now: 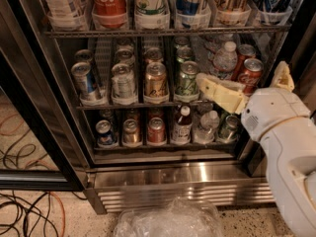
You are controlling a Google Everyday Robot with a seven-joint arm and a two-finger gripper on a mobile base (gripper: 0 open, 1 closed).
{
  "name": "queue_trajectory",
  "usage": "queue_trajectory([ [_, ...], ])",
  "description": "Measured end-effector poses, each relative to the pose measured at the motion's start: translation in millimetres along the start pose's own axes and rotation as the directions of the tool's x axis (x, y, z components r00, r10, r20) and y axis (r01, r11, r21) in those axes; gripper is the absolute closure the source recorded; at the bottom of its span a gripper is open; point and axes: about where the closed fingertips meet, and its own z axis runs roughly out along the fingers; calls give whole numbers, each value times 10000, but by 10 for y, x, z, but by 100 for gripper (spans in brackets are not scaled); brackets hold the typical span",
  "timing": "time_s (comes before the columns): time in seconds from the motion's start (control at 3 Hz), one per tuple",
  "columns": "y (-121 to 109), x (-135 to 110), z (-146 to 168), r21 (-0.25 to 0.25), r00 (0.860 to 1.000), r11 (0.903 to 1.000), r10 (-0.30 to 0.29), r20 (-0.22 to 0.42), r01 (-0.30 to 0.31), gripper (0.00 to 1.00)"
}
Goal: Pick pepsi can from top shelf of fridge
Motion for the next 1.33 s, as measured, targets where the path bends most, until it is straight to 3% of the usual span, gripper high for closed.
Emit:
queue_trajectory([
  [0.67, 299, -86, 83, 284, 9935, 9973, -700, 903, 677, 0],
  [1.33, 257, -123, 152, 406, 9911, 9960, -832, 1038, 794, 0],
])
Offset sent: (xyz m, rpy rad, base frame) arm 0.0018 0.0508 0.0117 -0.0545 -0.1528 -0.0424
